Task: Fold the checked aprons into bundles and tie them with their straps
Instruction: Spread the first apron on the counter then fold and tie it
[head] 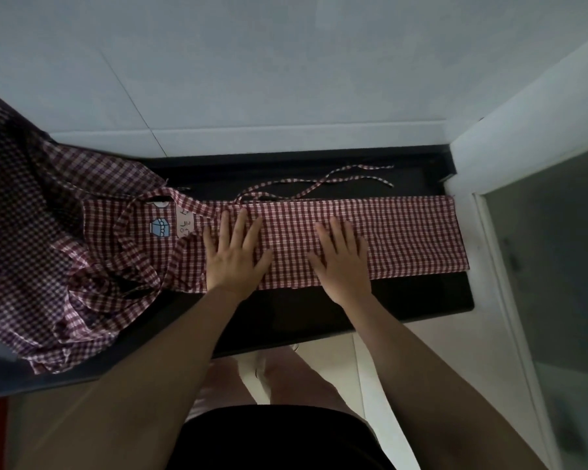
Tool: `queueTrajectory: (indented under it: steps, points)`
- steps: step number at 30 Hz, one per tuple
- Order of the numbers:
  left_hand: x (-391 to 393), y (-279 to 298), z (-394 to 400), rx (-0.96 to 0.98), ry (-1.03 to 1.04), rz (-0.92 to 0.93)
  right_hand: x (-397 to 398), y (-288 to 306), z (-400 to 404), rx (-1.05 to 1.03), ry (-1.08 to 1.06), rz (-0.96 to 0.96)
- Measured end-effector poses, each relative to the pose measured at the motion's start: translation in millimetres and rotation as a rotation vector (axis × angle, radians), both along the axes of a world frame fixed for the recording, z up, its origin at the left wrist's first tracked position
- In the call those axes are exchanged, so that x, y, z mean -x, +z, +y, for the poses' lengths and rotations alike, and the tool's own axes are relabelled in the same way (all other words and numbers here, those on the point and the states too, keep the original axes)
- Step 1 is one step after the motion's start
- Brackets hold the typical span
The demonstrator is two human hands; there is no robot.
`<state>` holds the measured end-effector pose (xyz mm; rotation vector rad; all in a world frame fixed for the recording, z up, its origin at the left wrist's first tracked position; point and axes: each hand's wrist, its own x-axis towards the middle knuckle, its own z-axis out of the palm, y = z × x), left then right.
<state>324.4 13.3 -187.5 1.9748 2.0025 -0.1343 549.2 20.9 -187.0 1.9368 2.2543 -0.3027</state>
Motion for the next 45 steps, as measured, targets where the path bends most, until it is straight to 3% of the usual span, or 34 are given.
queueTrajectory:
  steps: [3,7,10,20,25,31,37,39,41,45]
  points:
    - [-35.7,20.2,9.8,-0.148,0.187,-0.063,-6.5,1.6,6.8,-0.007,-0.049,-0.034]
    - [-81.1,16.8,13.9,-0.128,-0.099,-0.143,1.5,3.5,1.7,-0.015,0.109,-0.005]
    - [-81.7,-1.4,13.8,-0.041,-0.105,-0.036,-17.2,-1.9,2.8,-0.029,0.132,0.002]
    - [-82.8,-5.7,16.7,0.036,-0.109,0.023,-133.8,-11.8,14.9,-0.012,-0.233,-0.07]
    - [-84.3,-3.4,18.5,0.066,-0.093,0.048,-144.5,5.4,31.5,0.016,-0.52,-0.047]
    - [-81.1,6.7,28.8,0.061,0.04,0.079,-117.7,19.7,25.0,-0.008,-0.351,-0.112]
    - [-77.9,9.3,28.7,0.098,0.023,0.084,-128.1,21.3,33.7,0.078,-0.615,-0.056]
    - [-83.6,12.9,32.3,0.122,-0.015,0.079,-111.8,26.6,39.0,-0.005,-0.549,-0.063]
    - [-89.5,20.8,36.8,0.145,-0.08,0.058,-82.7,30.9,40.3,-0.083,-0.336,0.004]
    - [-79.8,39.5,40.1,0.085,-0.115,-0.086,-21.2,31.8,31.6,-0.002,0.048,0.168]
